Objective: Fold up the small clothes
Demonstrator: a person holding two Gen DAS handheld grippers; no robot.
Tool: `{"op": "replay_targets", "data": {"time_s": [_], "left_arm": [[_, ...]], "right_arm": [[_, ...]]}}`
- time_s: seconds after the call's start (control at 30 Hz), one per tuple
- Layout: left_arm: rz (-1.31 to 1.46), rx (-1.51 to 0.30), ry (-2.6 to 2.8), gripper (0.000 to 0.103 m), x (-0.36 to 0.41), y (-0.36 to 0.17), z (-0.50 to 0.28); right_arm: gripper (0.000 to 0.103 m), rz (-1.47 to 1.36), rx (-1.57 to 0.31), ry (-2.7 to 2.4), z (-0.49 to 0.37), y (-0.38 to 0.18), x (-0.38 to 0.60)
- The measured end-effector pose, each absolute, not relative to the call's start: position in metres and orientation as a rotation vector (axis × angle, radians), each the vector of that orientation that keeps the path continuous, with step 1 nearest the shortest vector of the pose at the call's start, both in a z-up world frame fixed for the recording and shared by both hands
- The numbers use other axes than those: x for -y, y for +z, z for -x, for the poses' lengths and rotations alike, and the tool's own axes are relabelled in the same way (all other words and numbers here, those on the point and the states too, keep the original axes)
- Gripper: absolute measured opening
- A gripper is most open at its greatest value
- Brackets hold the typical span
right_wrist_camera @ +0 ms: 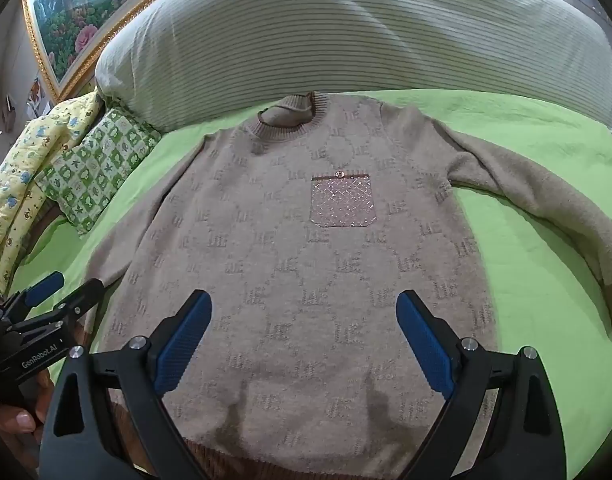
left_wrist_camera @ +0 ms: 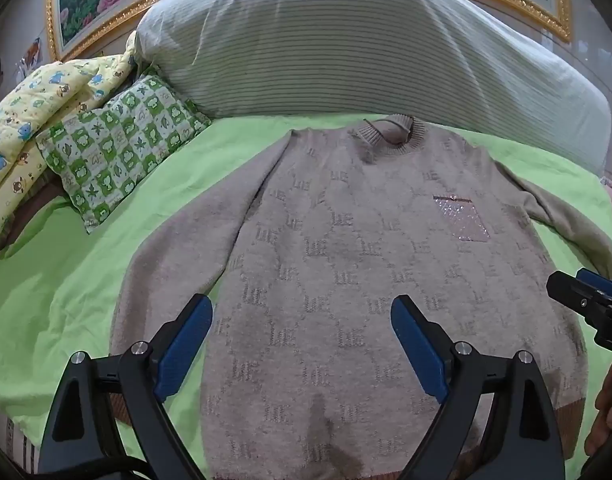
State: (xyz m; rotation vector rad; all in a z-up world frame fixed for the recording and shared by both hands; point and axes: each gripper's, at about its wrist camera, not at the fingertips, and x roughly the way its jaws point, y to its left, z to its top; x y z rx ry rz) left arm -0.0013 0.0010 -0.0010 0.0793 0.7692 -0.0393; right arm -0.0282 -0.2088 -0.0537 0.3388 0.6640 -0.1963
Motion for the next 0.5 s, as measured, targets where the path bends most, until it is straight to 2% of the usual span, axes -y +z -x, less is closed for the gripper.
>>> {"op": "replay_targets", "data": {"time_s": [0.5], "left_arm": [[-0.094,-0.773,-0.014,0.092,0.0031,-0.0062,-0.0017]], "right_arm": [[0.093,-0.344,-0.67,-0.192,0.0284,-0.0533,0.2077]]}}
